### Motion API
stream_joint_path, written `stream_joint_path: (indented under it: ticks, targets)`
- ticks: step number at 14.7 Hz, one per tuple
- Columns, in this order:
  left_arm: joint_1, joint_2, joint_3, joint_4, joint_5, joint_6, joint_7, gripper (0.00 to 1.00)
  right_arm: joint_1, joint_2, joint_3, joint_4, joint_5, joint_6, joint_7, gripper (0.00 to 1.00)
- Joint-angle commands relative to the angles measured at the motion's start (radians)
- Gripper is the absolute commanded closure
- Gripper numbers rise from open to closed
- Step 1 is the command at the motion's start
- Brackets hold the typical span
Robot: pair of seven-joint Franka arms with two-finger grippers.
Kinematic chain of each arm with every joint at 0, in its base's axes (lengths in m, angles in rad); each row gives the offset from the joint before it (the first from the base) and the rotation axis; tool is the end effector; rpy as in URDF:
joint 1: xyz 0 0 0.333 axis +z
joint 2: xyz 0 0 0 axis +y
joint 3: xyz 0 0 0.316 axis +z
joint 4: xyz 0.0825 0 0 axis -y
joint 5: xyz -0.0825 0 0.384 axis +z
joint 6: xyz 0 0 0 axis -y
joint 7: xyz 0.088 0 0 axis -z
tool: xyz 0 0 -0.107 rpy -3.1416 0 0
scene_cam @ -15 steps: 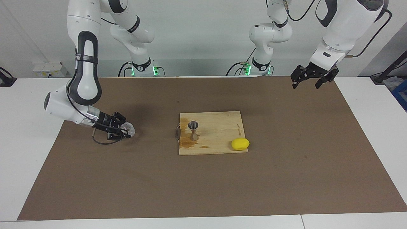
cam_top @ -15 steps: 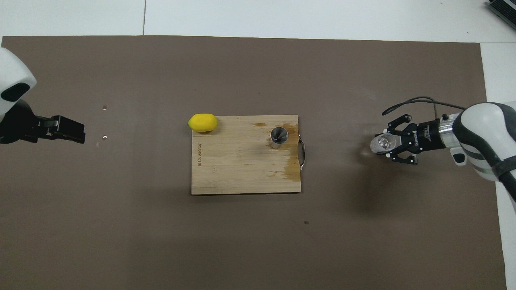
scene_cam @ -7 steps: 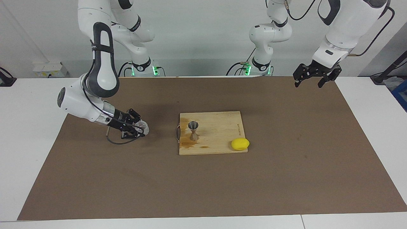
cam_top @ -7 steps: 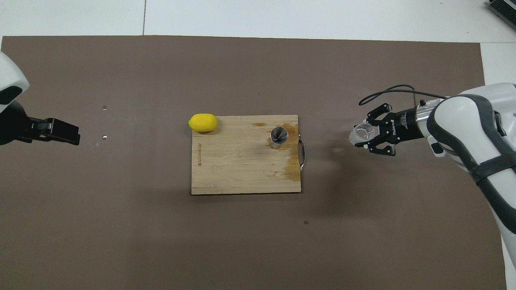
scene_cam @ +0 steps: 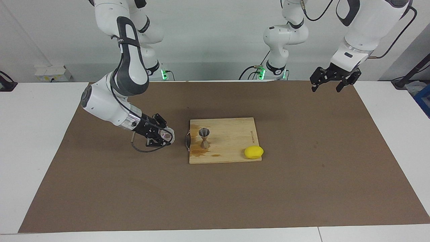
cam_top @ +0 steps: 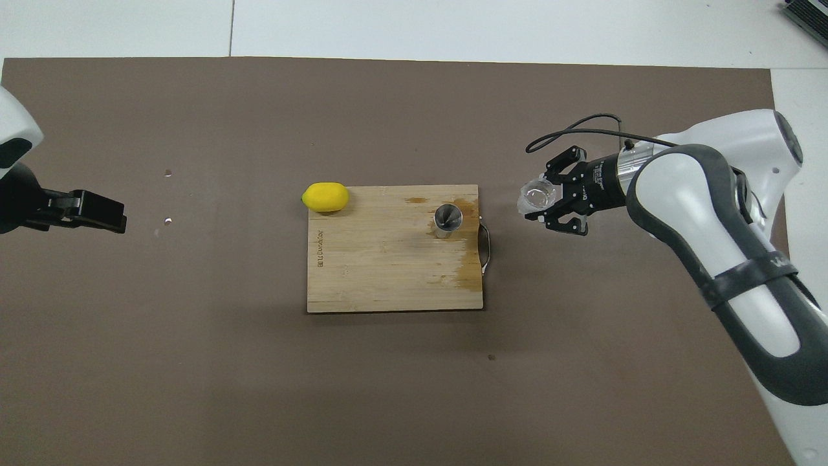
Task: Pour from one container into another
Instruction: 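Lift the clear glass with the right gripper toward the metal cup, then tilt the clear glass over the metal cup with the right gripper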
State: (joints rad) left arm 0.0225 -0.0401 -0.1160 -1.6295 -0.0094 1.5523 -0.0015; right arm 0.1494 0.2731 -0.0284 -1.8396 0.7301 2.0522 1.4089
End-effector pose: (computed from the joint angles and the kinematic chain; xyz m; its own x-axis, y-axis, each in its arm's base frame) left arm 0.5367 -0.0526 0.6171 0.9951 -0.0917 -0.0374 -0.0916 -0.9958 0.0047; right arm 0.6156 0.1123 0.3871 -0.0908 -0.8067 -0.5840 -0.9957 0.0644 0.0658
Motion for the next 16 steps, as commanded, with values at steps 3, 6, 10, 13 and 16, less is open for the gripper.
stream_joint_path:
  ticks: [3,6,10,13,16]
  targets:
    - [0.019,-0.030,-0.008,-0.039,0.008,0.012,-0.011,0.00,0.074,0.029,-0.002,0.081,-0.090,0.017,0.079,1.00]
    - [0.031,-0.030,-0.008,-0.038,0.008,0.012,-0.011,0.00,0.117,0.047,-0.002,0.123,-0.178,0.017,0.107,1.00]
    - [0.037,-0.030,-0.008,-0.024,0.008,0.003,0.003,0.00,0.163,0.057,-0.002,0.149,-0.288,0.017,0.119,1.00]
    - [0.037,-0.037,-0.008,-0.035,0.008,0.011,-0.006,0.00,0.193,0.058,-0.002,0.149,-0.339,0.020,0.119,1.00]
    - [0.036,-0.038,-0.008,-0.035,0.008,0.008,-0.008,0.00,0.225,0.058,-0.004,0.149,-0.373,0.022,0.120,1.00]
